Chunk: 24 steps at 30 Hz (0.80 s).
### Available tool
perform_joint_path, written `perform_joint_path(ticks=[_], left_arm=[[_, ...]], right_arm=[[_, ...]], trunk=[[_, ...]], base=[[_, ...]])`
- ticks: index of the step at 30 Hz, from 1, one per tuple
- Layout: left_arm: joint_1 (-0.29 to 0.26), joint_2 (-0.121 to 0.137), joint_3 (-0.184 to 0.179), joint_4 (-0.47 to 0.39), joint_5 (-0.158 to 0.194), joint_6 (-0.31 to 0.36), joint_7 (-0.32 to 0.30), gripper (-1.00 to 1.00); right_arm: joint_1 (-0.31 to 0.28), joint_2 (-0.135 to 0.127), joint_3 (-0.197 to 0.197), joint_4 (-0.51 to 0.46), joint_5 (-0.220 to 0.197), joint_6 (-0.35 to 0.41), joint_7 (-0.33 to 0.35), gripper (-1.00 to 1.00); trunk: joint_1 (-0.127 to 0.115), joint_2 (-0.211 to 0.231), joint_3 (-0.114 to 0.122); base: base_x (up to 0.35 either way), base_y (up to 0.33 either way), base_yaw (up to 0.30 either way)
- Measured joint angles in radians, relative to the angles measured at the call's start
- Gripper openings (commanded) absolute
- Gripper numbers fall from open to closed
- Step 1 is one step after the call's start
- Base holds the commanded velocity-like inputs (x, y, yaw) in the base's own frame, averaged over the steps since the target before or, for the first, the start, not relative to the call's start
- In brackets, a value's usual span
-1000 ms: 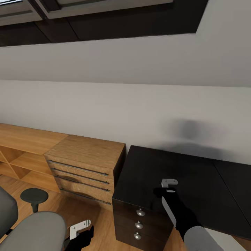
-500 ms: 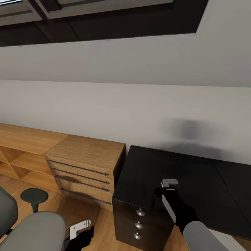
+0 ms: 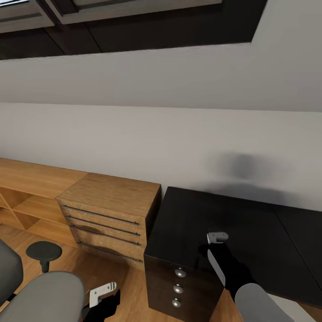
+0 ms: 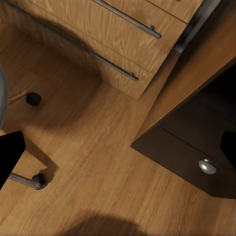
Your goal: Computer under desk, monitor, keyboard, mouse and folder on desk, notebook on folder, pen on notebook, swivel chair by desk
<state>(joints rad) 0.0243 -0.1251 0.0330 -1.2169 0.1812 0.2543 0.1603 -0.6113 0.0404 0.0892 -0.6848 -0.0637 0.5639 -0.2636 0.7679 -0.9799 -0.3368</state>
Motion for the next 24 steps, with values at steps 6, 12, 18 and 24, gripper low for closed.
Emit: perform_joint_path(ticks=[6,12,18,24], left_arm=[[0.000,0.000,0.000,0.000,0.000,0.000,0.000,1.00],[0.000,0.000,0.000,0.000,0.000,0.000,0.000,1.00],[0.000,0.000,0.000,0.000,0.000,0.000,0.000,1.00],[0.000,0.000,0.000,0.000,0.000,0.000,0.000,1.00]], right_arm=[[0.000,0.000,0.000,0.002,-0.001,0.023,0.001,1.00],[-0.004,0.001,0.000,0.037,-0.001,0.025,0.002,1.00],[-0.009,0.000,0.000,0.054,-0.001,0.025,0.003,1.00],[-0.009,0.000,0.000,0.056,-0.002,0.024,0.006,1.00]], trunk=[[0.000,0.000,0.000],[0.000,0.000,0.000],[0.000,0.000,0.000],[0.000,0.000,0.000]], base=[[0.000,0.000,0.000],[0.000,0.000,0.000],[0.000,0.000,0.000],[0.000,0.000,0.000]])
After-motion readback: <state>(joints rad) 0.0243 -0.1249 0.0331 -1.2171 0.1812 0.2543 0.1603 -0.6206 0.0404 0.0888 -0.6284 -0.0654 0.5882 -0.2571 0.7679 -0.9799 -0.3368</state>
